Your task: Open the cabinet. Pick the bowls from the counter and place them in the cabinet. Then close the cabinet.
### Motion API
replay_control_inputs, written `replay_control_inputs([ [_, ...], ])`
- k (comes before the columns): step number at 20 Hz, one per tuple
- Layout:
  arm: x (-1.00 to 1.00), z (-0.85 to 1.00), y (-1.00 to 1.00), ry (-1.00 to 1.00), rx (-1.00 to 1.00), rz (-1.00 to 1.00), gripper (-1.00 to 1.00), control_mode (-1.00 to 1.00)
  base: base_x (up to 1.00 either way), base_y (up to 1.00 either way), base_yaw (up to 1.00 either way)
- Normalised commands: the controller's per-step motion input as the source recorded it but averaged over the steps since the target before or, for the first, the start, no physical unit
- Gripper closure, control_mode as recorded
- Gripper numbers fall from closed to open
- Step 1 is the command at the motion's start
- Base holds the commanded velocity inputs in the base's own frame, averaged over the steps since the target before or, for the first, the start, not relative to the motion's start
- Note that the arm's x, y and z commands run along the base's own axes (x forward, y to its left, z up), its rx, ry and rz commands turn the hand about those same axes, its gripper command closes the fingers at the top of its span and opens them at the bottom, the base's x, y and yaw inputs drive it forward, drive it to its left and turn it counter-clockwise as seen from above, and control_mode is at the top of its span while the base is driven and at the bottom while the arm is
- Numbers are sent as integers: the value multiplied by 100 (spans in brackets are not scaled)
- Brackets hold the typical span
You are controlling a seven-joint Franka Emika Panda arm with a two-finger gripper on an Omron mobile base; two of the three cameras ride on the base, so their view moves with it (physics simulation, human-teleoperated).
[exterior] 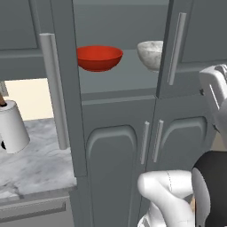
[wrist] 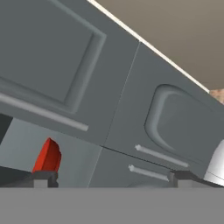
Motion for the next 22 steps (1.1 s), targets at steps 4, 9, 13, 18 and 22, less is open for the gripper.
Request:
replay_control_inputs([
  [4,-25,-2,0,-2,0,1,-100,-100,0,0,0],
  [9,-35,-6,0,-3,0,2,-100,-100,0,0,0],
  [13,-34,-6,11,-1,0,3,-100,-100,0,0,0],
  [18,-8,-4,51,-4,-4,0,-100,-100,0,0,0],
  [22,0,-5,73,-5,-7,0,-100,-100,0,0,0],
])
